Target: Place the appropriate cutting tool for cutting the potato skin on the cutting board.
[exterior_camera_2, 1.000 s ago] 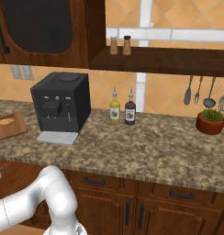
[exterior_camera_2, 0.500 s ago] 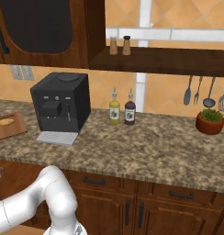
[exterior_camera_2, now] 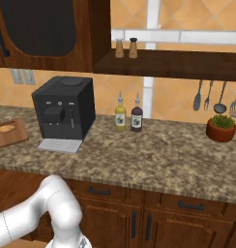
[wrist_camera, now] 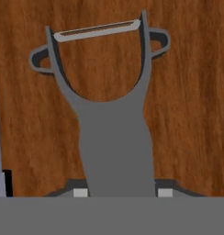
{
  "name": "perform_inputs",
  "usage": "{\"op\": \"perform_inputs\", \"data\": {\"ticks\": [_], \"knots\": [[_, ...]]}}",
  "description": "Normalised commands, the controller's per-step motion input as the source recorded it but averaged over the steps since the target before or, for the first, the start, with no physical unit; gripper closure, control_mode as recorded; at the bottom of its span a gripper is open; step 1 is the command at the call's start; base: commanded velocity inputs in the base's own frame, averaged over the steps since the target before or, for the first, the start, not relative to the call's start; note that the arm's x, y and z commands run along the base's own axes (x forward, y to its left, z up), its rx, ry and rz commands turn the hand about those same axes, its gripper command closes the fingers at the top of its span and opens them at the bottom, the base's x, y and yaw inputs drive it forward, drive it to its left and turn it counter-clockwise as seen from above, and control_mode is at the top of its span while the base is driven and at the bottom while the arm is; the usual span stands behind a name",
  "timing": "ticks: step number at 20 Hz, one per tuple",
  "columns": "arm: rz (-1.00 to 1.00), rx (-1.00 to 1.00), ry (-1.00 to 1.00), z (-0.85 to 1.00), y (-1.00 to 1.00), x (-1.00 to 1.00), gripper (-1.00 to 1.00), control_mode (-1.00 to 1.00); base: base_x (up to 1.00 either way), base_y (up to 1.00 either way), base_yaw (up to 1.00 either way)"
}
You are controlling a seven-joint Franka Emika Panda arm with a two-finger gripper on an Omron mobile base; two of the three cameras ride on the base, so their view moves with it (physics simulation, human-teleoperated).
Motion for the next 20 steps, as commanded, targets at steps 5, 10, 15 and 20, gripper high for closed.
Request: {"op": "perform_inputs", "data": {"ticks": [5, 10, 15, 20], "knots": [[0.00, 0.00, 0.00, 0.99, 0.00, -0.60, 1.00, -1.00, 0.00, 0.00, 0.00], [0.00, 0.00, 0.04, 1.00, 0.00, -0.51, 1.00, -1.00, 0.00, 0.00, 0.00], [0.00, 0.00, 0.07, 1.00, -0.11, -0.03, 1.00, -1.00, 0.00, 0.00, 0.00], [0.00, 0.00, 0.00, 0.93, -0.30, 0.47, 1.00, -1.00, 0.00, 0.00, 0.00]]}}
